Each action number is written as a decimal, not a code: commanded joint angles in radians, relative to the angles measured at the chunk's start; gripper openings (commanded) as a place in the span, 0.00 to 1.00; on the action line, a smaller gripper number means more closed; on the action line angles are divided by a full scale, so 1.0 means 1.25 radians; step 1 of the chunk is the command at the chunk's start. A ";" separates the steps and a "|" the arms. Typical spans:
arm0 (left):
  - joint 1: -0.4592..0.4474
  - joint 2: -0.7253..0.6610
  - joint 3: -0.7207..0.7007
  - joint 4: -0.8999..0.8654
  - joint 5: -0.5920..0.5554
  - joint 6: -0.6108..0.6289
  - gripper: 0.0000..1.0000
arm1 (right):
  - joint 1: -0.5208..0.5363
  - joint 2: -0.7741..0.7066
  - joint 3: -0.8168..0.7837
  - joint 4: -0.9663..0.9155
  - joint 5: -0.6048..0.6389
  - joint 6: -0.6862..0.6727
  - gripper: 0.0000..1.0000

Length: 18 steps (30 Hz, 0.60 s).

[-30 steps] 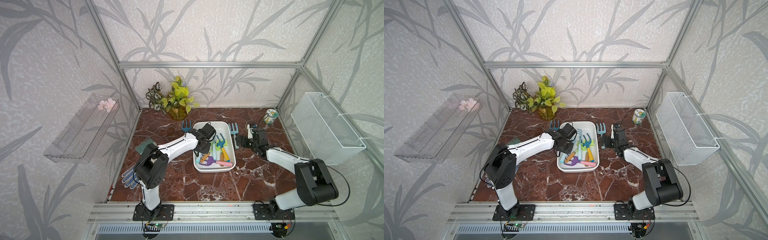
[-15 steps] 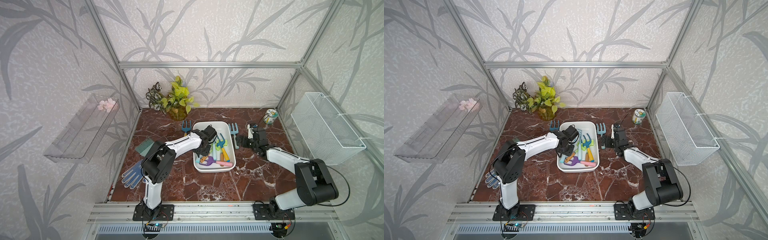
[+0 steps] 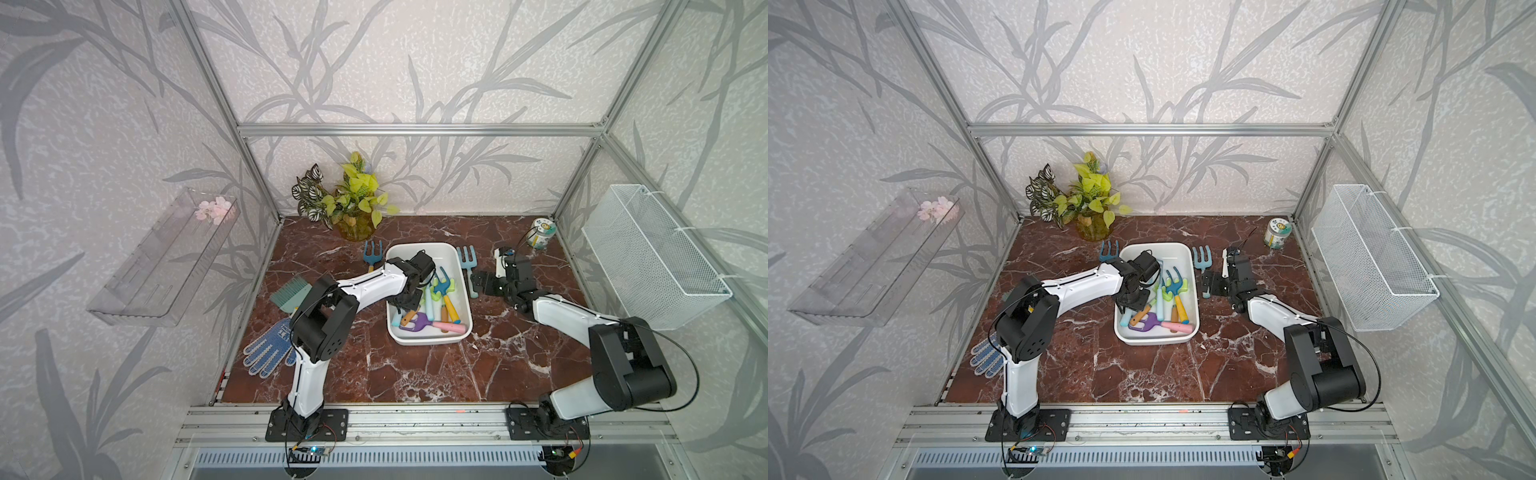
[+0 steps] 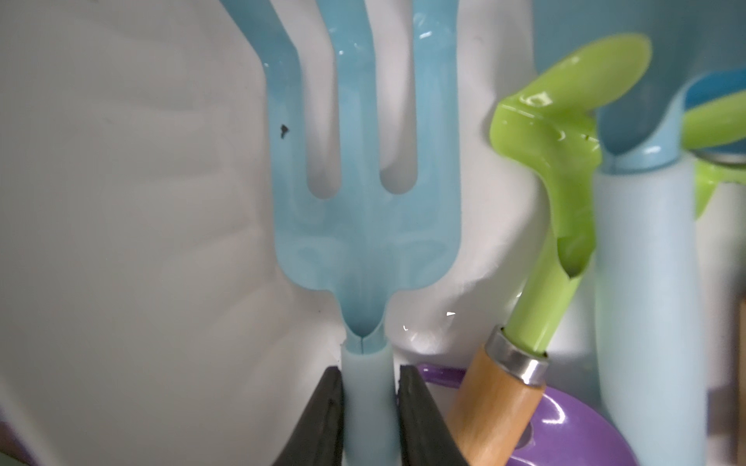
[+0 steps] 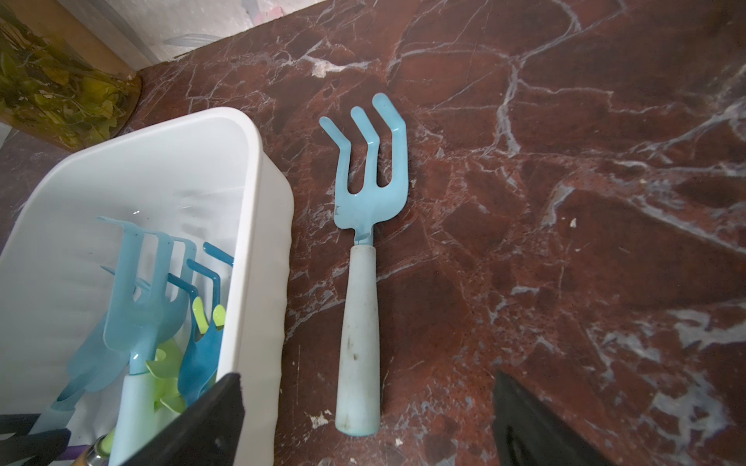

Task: Take the hand rake out of the storage box
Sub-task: Pick up the rake from the storage box.

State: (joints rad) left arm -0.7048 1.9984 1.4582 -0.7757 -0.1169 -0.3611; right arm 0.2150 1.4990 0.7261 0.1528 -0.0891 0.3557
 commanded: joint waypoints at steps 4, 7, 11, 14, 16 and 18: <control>-0.003 -0.017 0.005 -0.004 0.002 -0.003 0.18 | -0.006 0.005 0.006 0.008 -0.008 0.009 0.96; -0.003 -0.055 -0.002 -0.002 -0.013 -0.001 0.17 | -0.006 0.005 0.006 0.008 -0.009 0.009 0.96; -0.003 -0.115 -0.002 -0.008 -0.035 0.008 0.16 | -0.005 0.005 0.005 0.010 -0.011 0.009 0.96; 0.000 -0.135 0.036 -0.053 -0.068 0.016 0.16 | -0.005 0.012 0.002 0.023 -0.025 0.006 0.96; 0.005 -0.153 0.049 -0.055 -0.088 0.016 0.16 | -0.005 0.022 0.003 0.028 -0.032 0.006 0.97; 0.010 -0.167 0.057 -0.052 -0.123 0.013 0.16 | -0.006 0.032 0.009 0.023 -0.036 0.005 0.99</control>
State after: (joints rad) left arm -0.6994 1.8385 1.4914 -0.8124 -0.1890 -0.3561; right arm 0.2138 1.5177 0.7261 0.1638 -0.1154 0.3580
